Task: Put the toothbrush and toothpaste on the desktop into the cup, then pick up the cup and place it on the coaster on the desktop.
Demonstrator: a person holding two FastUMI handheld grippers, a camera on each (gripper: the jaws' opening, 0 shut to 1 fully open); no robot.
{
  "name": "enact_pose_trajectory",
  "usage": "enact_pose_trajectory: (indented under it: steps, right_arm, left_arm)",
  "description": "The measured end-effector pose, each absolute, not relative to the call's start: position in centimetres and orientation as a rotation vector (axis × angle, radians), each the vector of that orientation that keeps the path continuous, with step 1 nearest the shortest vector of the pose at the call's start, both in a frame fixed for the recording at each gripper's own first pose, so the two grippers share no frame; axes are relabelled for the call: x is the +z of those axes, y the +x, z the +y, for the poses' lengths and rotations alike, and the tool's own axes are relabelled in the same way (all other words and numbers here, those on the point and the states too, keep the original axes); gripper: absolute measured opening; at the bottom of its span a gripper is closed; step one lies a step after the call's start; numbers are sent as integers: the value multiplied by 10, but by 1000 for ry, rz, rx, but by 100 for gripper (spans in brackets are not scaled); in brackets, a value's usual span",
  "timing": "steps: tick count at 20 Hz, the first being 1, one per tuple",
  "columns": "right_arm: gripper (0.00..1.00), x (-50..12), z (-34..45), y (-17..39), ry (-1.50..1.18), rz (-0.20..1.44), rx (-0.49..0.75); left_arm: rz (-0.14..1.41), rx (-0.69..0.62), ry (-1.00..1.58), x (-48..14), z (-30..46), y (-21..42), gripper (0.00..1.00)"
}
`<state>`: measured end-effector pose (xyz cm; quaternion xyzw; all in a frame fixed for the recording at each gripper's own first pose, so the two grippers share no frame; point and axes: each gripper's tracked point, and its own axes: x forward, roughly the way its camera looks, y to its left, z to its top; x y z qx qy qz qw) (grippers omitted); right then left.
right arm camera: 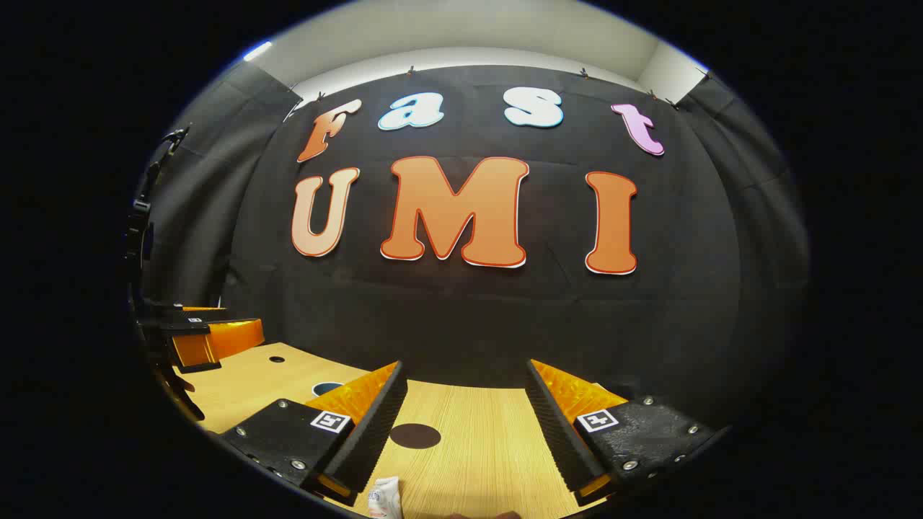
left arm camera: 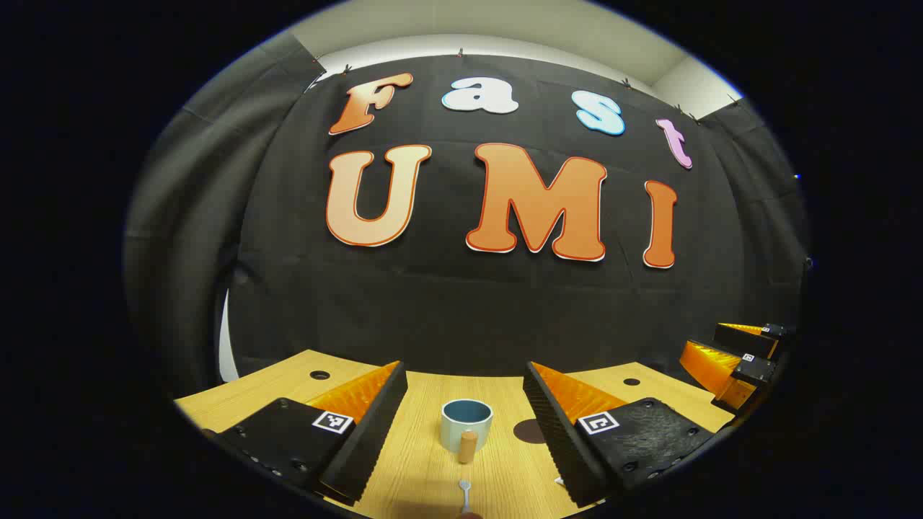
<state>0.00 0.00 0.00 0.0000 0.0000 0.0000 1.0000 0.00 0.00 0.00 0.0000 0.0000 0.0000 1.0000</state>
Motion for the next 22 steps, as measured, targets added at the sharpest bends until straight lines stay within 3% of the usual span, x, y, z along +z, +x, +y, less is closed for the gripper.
enact_pose_trajectory:
  steps: [22]
  right_arm:
    - [98,-9,23,1,8,28,52]
  left_arm:
    - [-35,42,33,9,17,-9,97]
